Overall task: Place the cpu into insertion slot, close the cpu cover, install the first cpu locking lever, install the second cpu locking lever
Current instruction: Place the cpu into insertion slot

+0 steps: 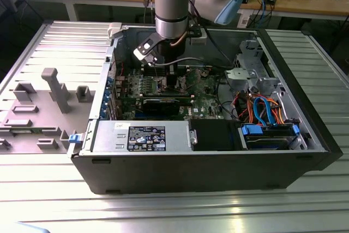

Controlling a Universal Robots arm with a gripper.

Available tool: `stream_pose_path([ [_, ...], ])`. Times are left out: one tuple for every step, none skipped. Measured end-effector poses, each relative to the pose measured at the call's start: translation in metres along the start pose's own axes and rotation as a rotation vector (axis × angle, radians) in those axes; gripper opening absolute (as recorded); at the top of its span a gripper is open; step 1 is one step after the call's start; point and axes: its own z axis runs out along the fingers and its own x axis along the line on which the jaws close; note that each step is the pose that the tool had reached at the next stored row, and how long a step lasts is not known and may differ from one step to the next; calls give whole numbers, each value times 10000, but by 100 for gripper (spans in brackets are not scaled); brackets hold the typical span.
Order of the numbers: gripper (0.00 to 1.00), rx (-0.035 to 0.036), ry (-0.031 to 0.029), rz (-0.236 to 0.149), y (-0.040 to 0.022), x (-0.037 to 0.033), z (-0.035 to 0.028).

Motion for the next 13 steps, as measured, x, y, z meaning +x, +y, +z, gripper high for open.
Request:
stream_pose_path([
  [55, -1, 1, -9, 0, 0, 9],
  [55, 0, 0, -10, -1, 0, 15],
  [55, 1, -2, -10, -1, 0, 15],
  [55, 1, -1, -10, -1, 0, 15],
  [55, 1, 0, -10, -1, 0, 15],
  [55, 0, 1, -10, 0, 1, 13],
  [55, -1, 1, -10, 0, 1, 7],
  [55, -1, 2, -9, 0, 1, 5],
  [55, -2, 4, -5, 0, 1, 4],
  [55, -1, 2, 3, 0, 0, 4],
  [55, 1, -1, 16, 0, 0, 7],
  [55, 0, -1, 23, -1, 0, 14],
  [55, 1, -1, 25, -1, 0, 19],
])
